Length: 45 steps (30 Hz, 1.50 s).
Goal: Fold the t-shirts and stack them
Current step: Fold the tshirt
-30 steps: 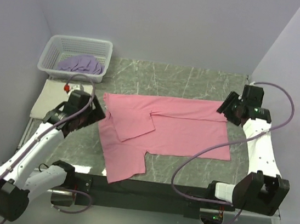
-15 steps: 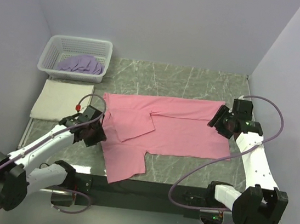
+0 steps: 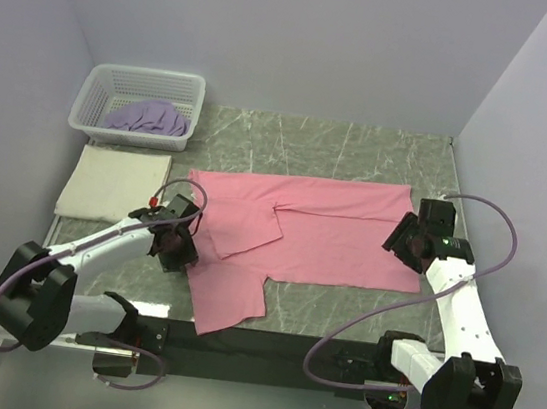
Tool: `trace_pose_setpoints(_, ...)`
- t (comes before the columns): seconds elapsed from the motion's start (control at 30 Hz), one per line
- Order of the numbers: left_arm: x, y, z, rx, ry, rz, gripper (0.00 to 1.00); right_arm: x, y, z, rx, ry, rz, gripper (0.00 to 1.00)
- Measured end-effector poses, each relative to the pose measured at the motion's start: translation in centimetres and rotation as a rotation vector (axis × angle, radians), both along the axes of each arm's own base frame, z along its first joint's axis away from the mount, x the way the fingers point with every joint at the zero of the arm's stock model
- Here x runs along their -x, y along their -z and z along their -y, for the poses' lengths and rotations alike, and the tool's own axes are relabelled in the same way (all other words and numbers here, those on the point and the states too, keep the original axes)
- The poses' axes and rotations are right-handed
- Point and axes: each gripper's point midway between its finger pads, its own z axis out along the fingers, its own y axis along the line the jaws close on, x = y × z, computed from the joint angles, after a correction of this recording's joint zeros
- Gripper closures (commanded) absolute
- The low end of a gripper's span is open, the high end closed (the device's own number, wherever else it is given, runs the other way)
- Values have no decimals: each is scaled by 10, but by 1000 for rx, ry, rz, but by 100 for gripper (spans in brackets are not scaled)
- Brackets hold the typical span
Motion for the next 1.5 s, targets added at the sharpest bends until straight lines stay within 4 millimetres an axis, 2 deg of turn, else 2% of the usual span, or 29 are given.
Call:
trace_pose_setpoints(0.23, 0, 9, 14, -7, 31, -45, 57, 14, 21, 9, 29, 61, -66, 36)
trace_pose_setpoints(0.33, -1, 10, 16, -21, 41, -62, 65, 19, 30, 14, 31, 94, -97, 36)
trace_pose_setpoints(0.37, -2, 11, 16, -25, 42, -67, 73, 20, 33, 16, 28, 108, -108, 37)
trace_pose_setpoints(0.47, -2, 11, 17, -28, 43, -75, 83, 27, 47, 22, 19, 153, -161, 39)
trace_pose_setpoints(0.67, -3, 10, 19, -17, 38, -69, 99, 41, 68, 31, 4, 222, -232, 43)
trace_pose_setpoints(0.93, -2, 10, 19, 0, 16, -46, 99, 45, 71, 56, -7, 356, -226, 48)
trace_pose_setpoints(1.2, -1, 9, 19, 16, -1, -29, 99, 60, 92, 73, -39, 472, -287, 54)
trace_pose_setpoints(1.5, 1, 8, 17, 22, -10, -23, 99, 56, 94, 93, -60, 552, -246, 58)
